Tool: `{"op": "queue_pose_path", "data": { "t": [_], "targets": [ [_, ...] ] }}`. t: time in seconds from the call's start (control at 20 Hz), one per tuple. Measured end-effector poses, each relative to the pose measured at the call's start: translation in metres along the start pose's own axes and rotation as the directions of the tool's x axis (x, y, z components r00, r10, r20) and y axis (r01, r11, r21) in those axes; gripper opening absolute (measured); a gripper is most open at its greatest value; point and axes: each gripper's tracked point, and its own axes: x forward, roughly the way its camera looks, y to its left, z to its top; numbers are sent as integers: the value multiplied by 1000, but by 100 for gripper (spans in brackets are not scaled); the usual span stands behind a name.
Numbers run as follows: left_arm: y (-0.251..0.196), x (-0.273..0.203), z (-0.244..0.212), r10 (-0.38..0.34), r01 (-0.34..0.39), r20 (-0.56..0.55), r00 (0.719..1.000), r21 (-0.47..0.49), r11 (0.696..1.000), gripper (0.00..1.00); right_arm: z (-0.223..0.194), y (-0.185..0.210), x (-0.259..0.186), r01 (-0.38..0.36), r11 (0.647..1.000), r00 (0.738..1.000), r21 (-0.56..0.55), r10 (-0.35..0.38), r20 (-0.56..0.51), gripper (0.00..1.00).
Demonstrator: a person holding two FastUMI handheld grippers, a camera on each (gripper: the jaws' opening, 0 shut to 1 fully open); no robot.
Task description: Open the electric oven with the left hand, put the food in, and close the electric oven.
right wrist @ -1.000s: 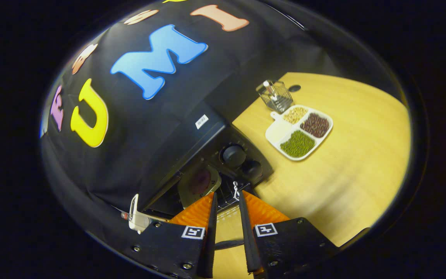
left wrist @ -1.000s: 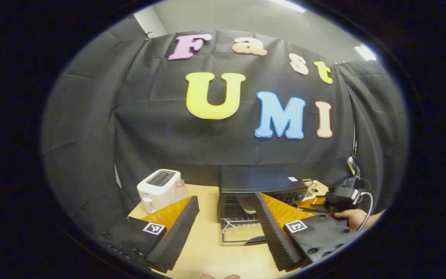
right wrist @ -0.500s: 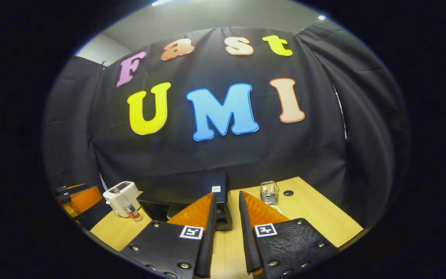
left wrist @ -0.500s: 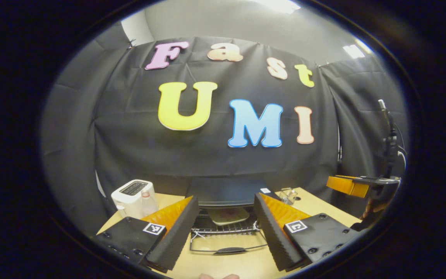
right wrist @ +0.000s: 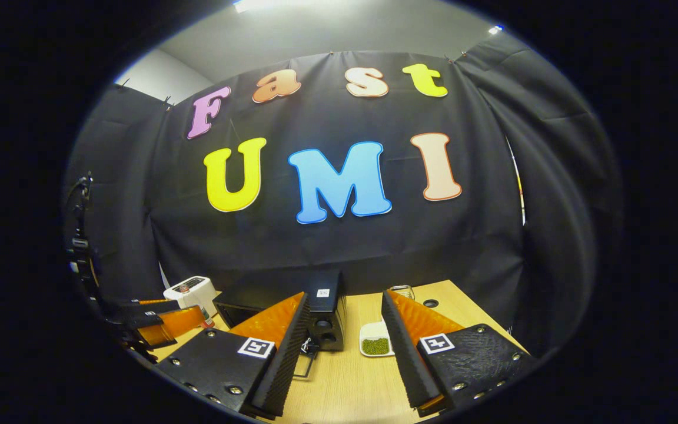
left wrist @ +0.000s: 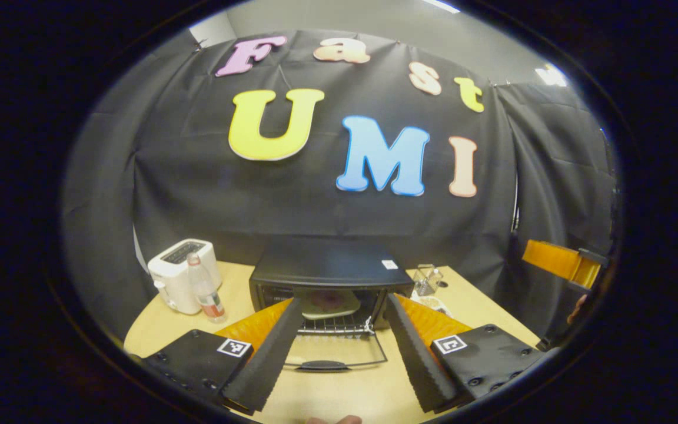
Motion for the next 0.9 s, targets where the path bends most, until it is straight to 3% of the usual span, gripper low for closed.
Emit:
{"op": "queue_pose_path", "data": {
  "t": [0.05,0.35,0.4,0.45,0.5,0.9],
  "targets": [
    [2,6,-11,7,-7,-40,999,1,1000,100,5,-4,-1,4,1000,1000,1,-4,5,75],
    [5,31,-80,6,-2,-258,966,14,1000,97,2,-24,-6,30,1000,999,5,-30,-13,76],
    [7,35,-95,10,-3,-301,954,23,1000,100,0,-29,-6,38,999,999,9,-37,-20,76],
    [9,38,-110,17,-6,-347,938,34,999,94,0,-32,-5,45,999,999,13,-45,-26,76],
    [11,41,-120,11,4,-394,919,37,999,100,-2,-35,-7,49,999,998,17,-49,-28,76],
    [28,64,-200,55,-23,-631,774,60,998,97,-10,-63,-7,107,994,993,30,-105,-55,76]
  ]
}}
